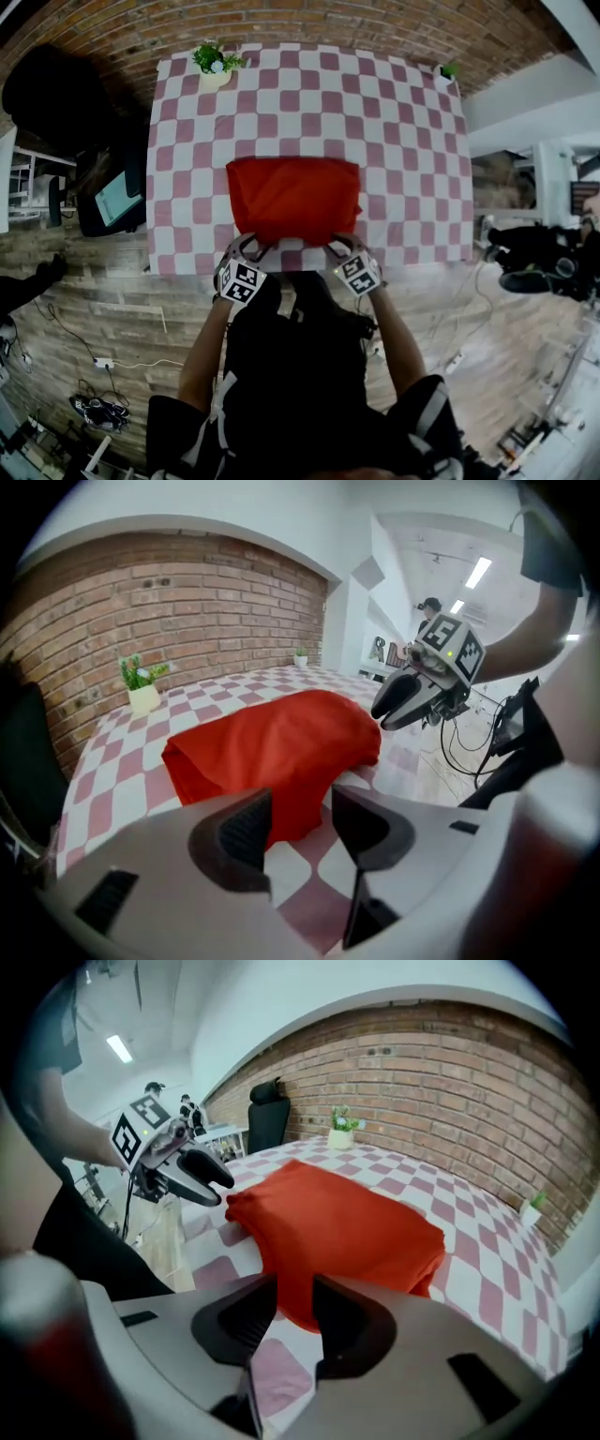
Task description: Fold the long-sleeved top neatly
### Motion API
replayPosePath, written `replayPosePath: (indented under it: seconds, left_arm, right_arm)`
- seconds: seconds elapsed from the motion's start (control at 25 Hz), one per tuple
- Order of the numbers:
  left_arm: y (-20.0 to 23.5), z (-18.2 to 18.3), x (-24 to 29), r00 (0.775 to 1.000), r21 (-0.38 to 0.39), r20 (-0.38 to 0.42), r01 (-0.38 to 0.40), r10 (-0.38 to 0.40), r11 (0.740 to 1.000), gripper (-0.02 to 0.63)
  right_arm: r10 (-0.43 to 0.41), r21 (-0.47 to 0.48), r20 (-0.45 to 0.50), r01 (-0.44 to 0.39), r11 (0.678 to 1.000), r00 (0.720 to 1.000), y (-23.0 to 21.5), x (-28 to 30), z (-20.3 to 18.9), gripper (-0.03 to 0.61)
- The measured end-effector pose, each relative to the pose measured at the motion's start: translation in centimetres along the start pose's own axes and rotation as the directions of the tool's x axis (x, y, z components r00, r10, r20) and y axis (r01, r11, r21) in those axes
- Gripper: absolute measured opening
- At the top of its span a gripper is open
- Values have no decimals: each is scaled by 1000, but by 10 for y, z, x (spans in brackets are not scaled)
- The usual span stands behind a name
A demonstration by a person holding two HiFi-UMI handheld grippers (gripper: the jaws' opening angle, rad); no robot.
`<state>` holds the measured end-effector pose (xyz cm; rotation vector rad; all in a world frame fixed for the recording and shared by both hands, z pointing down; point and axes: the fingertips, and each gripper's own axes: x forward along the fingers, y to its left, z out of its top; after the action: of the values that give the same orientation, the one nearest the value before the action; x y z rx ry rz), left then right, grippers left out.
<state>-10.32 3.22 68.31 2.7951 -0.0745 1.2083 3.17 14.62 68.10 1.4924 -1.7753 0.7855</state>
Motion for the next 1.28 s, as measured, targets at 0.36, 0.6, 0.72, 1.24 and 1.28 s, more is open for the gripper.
replayPosePath:
  seconds: [0.36, 0.6, 0.72, 1.24, 1.28]
  left_arm:
    - [27, 80, -85, 907, -325, 240, -261, 346, 909, 6]
    - [32, 108, -119, 812, -473, 244, -377, 530, 796, 6]
    - [28, 117, -131, 784, -539, 240, -383, 572, 750, 6]
    - [15, 89, -103, 804, -695, 137, -338, 579, 635, 172]
    - [17, 82, -97, 813, -706, 124, -330, 569, 627, 178]
  right_arm:
    - [31, 39, 304, -44, 998, 952, -13, -76, 110, 8]
    - [92, -24, 403, -90, 996, 910, -16, -105, 176, 8]
    - [133, -45, 438, -126, 991, 889, -16, -112, 197, 8]
    - [297, -193, 406, -237, 952, 864, -20, -90, 251, 119]
    - [313, -214, 375, -247, 945, 872, -17, -83, 255, 129]
